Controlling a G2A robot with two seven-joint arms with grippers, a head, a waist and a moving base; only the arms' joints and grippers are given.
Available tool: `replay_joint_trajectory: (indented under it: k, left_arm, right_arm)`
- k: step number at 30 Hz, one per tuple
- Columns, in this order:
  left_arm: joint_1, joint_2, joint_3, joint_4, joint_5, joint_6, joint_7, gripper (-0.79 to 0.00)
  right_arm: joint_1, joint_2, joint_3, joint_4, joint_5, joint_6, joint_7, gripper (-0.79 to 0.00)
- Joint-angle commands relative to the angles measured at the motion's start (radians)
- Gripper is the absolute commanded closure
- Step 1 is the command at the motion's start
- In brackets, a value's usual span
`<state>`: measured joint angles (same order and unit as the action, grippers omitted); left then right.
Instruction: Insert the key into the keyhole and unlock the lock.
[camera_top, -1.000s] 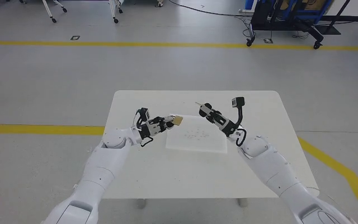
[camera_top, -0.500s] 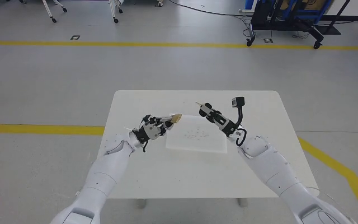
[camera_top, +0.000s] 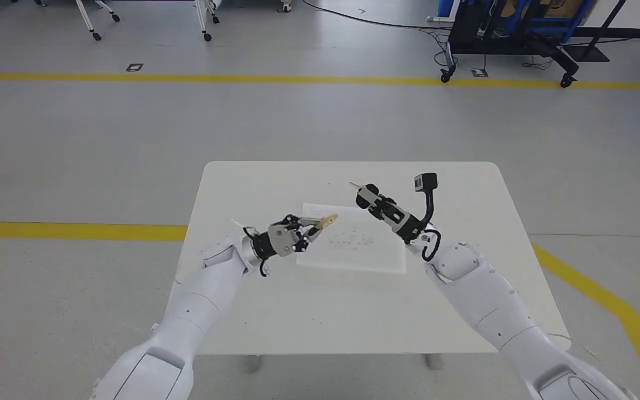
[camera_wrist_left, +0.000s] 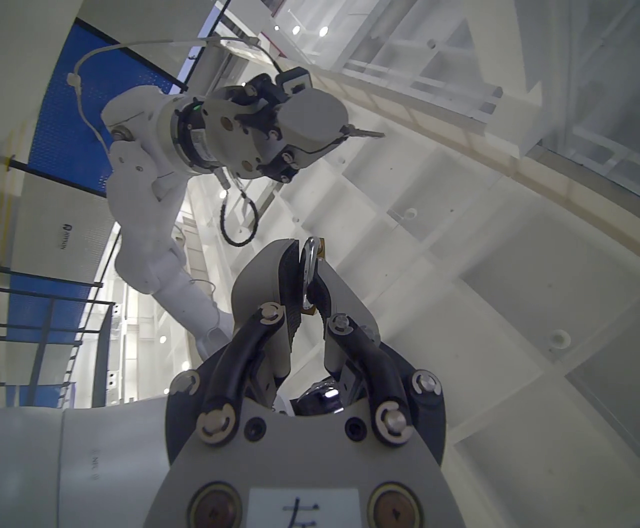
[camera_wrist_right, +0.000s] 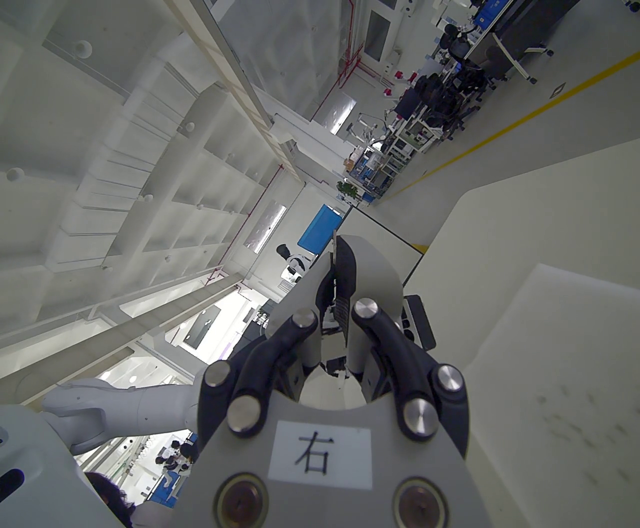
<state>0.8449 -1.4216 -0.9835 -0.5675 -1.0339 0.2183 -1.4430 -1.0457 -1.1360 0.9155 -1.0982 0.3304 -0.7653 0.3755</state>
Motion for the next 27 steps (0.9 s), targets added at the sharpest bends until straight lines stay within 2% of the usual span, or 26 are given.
replay_joint_trajectory:
  k: [1,6,9,12,15,17,19,27]
  left_arm:
    - [-0.014,-0.006,0.01,0.036,0.01,-0.034,-0.039,0.0]
    - [-0.046,-0.022,0.026,0.124,0.03,-0.11,-0.093,0.0]
    - [-0.057,-0.029,0.033,0.139,0.034,-0.14,-0.093,0.0]
    - [-0.066,-0.029,0.037,0.15,0.044,-0.171,-0.093,0.0]
    - [-0.084,-0.026,0.041,0.158,0.065,-0.205,-0.093,0.0]
    - [-0.103,-0.023,0.056,0.17,0.122,-0.247,-0.093,0.0]
    - [-0.105,-0.022,0.057,0.172,0.126,-0.251,-0.093,0.0]
    - [-0.105,-0.022,0.057,0.172,0.126,-0.251,-0.093,0.0]
  right_arm:
    - [-0.014,-0.001,0.004,-0.024,0.045,0.022,0.009,0.0]
    - [-0.069,0.025,0.085,-0.135,0.274,0.149,0.211,0.0]
    - [-0.143,0.053,0.163,-0.27,0.378,0.304,0.327,0.0]
    - [-0.238,0.088,0.247,-0.441,0.308,0.512,0.351,0.0]
    - [-0.32,0.112,0.318,-0.585,0.232,0.712,0.322,0.0]
    - [-0.356,0.12,0.348,-0.647,0.216,0.805,0.298,0.0]
    - [-0.376,0.122,0.354,-0.679,0.246,0.849,0.316,0.0]
    - [-0.376,0.122,0.354,-0.679,0.246,0.849,0.316,0.0]
